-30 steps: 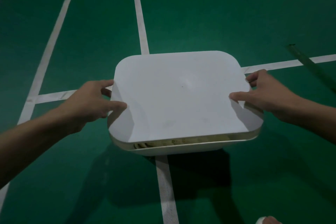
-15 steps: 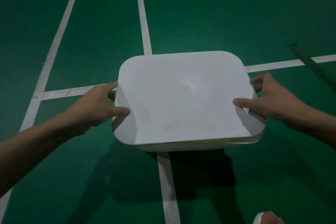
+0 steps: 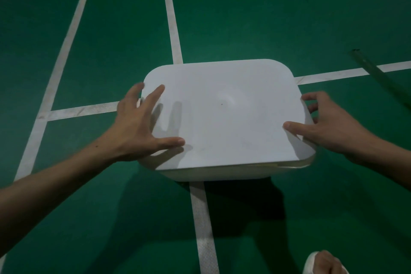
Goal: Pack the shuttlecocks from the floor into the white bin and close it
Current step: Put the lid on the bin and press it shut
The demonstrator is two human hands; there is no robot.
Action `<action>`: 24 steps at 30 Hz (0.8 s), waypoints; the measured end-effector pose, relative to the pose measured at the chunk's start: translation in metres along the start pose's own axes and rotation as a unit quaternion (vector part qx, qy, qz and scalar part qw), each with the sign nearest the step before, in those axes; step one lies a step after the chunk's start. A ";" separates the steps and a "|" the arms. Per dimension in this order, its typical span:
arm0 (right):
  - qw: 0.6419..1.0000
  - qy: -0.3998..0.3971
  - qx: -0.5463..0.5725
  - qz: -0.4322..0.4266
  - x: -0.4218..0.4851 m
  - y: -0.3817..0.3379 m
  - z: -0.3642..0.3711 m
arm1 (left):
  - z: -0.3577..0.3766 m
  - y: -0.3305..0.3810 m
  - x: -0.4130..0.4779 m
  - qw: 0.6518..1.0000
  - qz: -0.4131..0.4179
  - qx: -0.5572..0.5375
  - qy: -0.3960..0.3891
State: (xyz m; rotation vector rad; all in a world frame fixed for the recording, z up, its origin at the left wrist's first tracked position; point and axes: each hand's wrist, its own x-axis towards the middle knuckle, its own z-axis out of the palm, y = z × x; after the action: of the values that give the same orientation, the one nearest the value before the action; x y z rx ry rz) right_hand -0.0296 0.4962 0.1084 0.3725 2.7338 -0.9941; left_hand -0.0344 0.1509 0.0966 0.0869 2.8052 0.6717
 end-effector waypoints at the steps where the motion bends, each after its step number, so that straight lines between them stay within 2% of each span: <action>1: 1.000 0.014 -0.001 -0.011 0.000 0.001 0.000 | 0.002 0.004 0.004 0.999 0.035 0.026 0.008; 3: 0.999 0.029 -0.004 -0.041 0.000 0.000 0.001 | 0.008 0.009 0.014 0.992 0.090 0.081 0.017; 5: 0.998 0.011 0.006 -0.060 -0.003 -0.002 0.004 | 0.017 0.014 0.023 0.986 0.111 0.127 0.007; 9: 0.991 -0.078 -0.047 -0.095 -0.016 0.001 0.007 | 0.037 0.023 0.020 0.972 0.122 0.201 -0.015; 13: 0.975 -0.158 -0.094 -0.126 -0.021 0.014 0.002 | 0.040 0.024 0.016 0.970 0.127 0.209 -0.006; 24: 0.974 -0.090 -0.142 -0.152 -0.025 0.030 0.009 | 0.043 0.023 0.014 0.968 0.131 0.215 0.009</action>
State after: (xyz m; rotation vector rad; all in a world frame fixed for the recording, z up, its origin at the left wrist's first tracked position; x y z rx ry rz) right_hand 0.0041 0.5086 0.0900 -0.1804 2.7573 -0.6435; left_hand -0.0372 0.1918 0.0668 0.5411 2.9338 0.0994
